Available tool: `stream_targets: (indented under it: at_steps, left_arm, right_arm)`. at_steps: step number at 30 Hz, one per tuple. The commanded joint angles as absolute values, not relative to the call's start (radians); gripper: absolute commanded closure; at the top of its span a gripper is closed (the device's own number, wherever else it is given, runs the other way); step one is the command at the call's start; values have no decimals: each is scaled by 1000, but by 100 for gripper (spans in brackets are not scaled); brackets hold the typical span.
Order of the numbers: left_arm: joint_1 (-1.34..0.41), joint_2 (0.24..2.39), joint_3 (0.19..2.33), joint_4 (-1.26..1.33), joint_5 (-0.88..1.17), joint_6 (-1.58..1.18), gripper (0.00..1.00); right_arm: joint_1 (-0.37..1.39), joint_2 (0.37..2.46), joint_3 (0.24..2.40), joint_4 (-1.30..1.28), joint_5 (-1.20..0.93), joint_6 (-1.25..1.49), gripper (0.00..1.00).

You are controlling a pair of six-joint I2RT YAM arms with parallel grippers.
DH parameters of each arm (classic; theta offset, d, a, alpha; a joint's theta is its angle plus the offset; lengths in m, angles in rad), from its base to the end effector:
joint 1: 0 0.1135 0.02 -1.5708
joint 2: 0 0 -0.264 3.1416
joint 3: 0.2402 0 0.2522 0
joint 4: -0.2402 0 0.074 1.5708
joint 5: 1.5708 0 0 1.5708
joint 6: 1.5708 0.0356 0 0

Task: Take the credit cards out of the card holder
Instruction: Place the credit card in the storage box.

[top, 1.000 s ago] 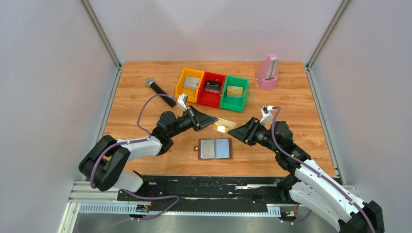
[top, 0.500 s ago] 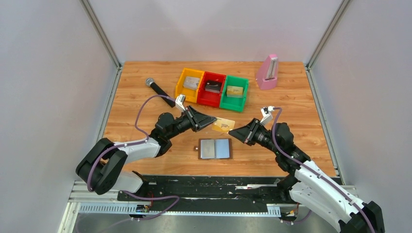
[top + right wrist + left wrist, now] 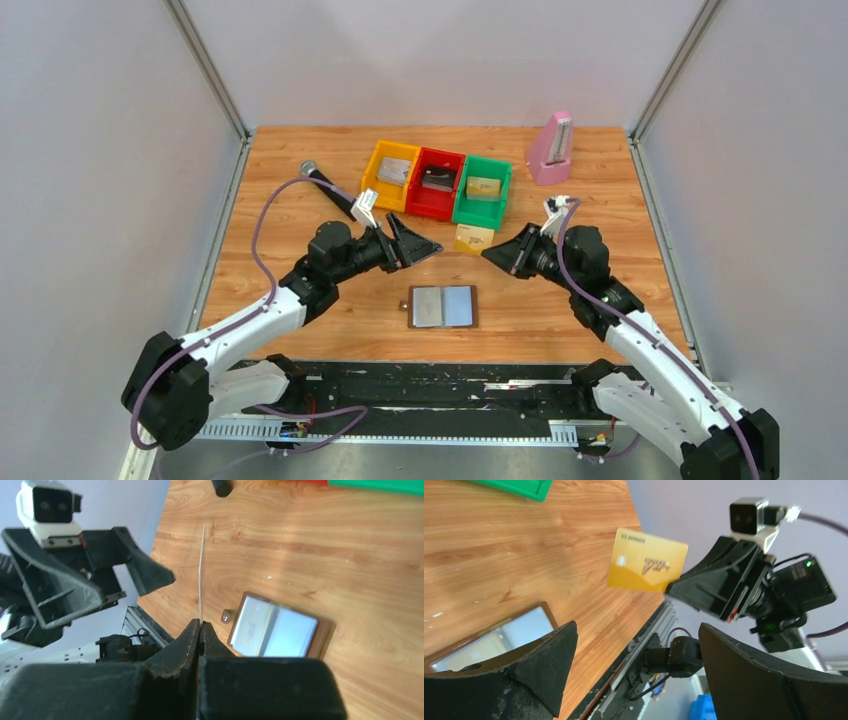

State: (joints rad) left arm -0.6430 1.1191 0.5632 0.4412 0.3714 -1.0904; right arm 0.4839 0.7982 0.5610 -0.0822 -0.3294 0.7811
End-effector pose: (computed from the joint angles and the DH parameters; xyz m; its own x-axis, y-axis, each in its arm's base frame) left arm 0.1931 -0.1608 0.2605 -0.7937 -0.4379 -0.4223 0.3103 0.3056 -0.9002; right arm 0.1630 0.0987 0.2695 -0.6987 0.3854 -0.6027 -0.3100 0.5962 0.7406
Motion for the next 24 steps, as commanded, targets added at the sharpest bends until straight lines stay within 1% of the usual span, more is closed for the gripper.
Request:
stream_targets:
  at_steps: [1, 4, 6, 9, 13, 17, 24]
  left_arm:
    - [-649, 1040, 654, 116, 315, -871, 1]
    - [-648, 1028, 696, 23, 308, -805, 0]
    - [-649, 1038, 743, -85, 307, -751, 0]
    - [-649, 1075, 819, -220, 328, -664, 0]
    - [-649, 1136, 888, -337, 370, -583, 0]
    - [-649, 1163, 916, -393, 394, -534, 0]
    - [-648, 1151, 922, -450, 370, -483, 0]
  right_arm:
    - [389, 890, 679, -115, -463, 671, 100]
    - [322, 963, 743, -133, -516, 633, 100]
    - [276, 1022, 793, -160, -527, 594, 100]
    - [210, 1125, 861, -181, -550, 537, 100]
    - [134, 1300, 952, -212, -561, 463, 100]
    - [100, 1468, 1082, -239, -575, 432, 100]
    - [92, 1705, 1302, -303, -561, 417, 100]
